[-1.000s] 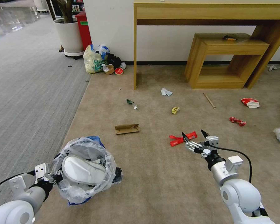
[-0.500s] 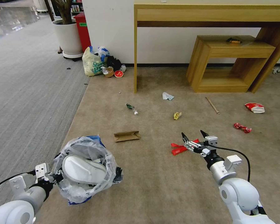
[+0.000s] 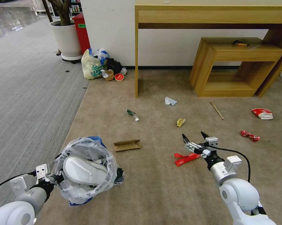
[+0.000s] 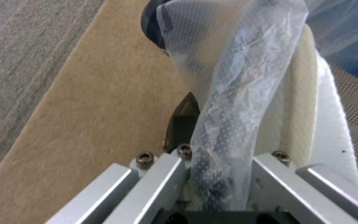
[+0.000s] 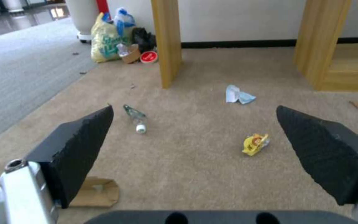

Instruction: Pick up the trash bin and place the garbage on the floor into it.

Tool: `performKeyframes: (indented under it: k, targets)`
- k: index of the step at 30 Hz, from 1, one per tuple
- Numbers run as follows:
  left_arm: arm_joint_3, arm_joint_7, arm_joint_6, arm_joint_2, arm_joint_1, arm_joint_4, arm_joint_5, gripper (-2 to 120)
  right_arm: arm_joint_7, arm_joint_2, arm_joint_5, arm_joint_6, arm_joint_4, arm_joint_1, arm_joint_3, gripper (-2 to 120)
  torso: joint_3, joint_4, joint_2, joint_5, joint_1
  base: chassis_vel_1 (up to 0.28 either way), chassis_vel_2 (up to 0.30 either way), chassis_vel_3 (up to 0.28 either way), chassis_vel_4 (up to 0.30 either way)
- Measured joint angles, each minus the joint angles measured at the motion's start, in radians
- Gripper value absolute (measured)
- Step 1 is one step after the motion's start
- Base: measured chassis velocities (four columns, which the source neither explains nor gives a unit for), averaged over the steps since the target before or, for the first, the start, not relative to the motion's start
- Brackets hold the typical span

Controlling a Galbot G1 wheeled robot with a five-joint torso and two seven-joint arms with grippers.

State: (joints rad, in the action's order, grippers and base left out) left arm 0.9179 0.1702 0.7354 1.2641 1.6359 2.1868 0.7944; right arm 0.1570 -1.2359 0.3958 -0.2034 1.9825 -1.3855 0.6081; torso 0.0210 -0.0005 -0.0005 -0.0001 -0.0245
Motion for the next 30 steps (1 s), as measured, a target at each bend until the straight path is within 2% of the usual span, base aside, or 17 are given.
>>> performKeyframes:
  k: [10,12,15,16,19,22,24,30]
  targets:
    - [0.002,-0.001,0.000,0.000,0.002,-0.001,0.000,0,0.010,0.011,0.000,-0.012,-0.021,0.015,-0.022,100,0.000,0.0002,0.000,0.0001,0.000,-0.116,0.122,0.123,-0.111]
    - [0.006,-0.001,0.000,0.001,0.002,-0.004,0.000,0,0.022,0.027,0.001,-0.017,-0.037,0.026,-0.032,100,0.000,0.0001,0.000,0.0001,0.000,-0.095,0.051,0.062,-0.070]
    - [0.011,-0.006,0.000,0.001,0.001,-0.008,-0.003,0,0.060,0.108,0.029,-0.030,-0.084,0.069,-0.060,100,0.000,0.0000,0.000,0.0001,0.000,-0.014,0.017,0.021,-0.015]
    - [0.011,-0.006,0.000,0.001,0.001,-0.008,-0.003,0,0.060,0.108,0.029,-0.030,-0.084,0.069,-0.060,100,0.000,0.0000,0.000,0.0001,0.000,0.000,0.000,0.000,0.000]
    - [0.011,-0.001,0.000,0.005,0.000,-0.007,-0.007,0,0.120,0.186,0.052,-0.032,-0.138,0.117,-0.085,100,0.000,0.0002,0.000,0.0001,0.000,0.000,0.000,0.000,0.000]
    - [0.012,0.006,0.000,0.013,0.001,-0.003,-0.011,0,0.178,0.230,0.061,-0.032,-0.190,0.167,-0.114,100,0.000,0.0000,0.000,0.0000,0.000,0.000,0.000,0.000,0.000]
    - [0.013,0.009,0.000,0.016,0.002,-0.002,-0.012,0,0.201,0.239,0.061,-0.030,-0.216,0.193,-0.132,100,0.000,-0.0001,0.000,0.0001,0.000,0.000,0.000,0.000,0.000]
    - [0.024,0.026,0.000,0.039,0.006,0.008,-0.018,0,0.272,0.244,0.059,-0.009,-0.392,0.353,-0.270,100,0.000,0.0002,0.000,0.0000,0.000,0.000,0.000,0.000,0.000]
